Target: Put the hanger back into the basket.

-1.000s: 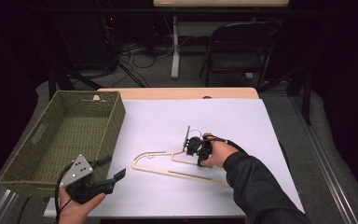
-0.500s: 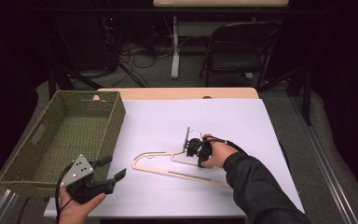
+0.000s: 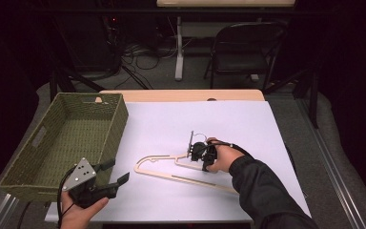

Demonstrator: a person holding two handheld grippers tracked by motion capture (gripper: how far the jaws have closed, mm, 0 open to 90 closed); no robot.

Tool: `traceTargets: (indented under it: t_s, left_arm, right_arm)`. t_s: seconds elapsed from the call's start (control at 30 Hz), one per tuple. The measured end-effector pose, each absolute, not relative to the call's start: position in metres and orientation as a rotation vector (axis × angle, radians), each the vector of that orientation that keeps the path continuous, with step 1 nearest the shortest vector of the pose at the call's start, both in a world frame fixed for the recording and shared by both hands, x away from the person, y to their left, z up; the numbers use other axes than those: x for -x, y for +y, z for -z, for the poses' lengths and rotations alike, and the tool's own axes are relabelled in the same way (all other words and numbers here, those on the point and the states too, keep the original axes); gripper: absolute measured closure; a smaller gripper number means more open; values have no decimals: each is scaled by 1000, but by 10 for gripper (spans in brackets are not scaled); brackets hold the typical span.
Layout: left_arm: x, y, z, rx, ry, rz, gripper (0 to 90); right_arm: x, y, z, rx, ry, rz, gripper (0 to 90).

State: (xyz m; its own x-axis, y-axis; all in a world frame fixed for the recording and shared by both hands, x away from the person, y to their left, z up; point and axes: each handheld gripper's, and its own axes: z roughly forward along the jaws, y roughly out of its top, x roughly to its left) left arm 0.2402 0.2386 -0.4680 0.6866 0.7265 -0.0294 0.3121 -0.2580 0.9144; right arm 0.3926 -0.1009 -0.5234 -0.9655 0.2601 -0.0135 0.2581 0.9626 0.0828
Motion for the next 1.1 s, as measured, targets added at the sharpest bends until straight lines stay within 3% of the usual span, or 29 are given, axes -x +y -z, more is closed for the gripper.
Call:
traceTargets:
  t_s: [0.67,1.1]
  left_arm:
    - [-240,238,467,-1858,812,-493,323]
    - [-249,218,462,-1906,775,-420,361]
  right_arm:
    - [-369,-102,511,-250,2972,-168,855]
    - [-331,-110,498,-94,2774,-263,855]
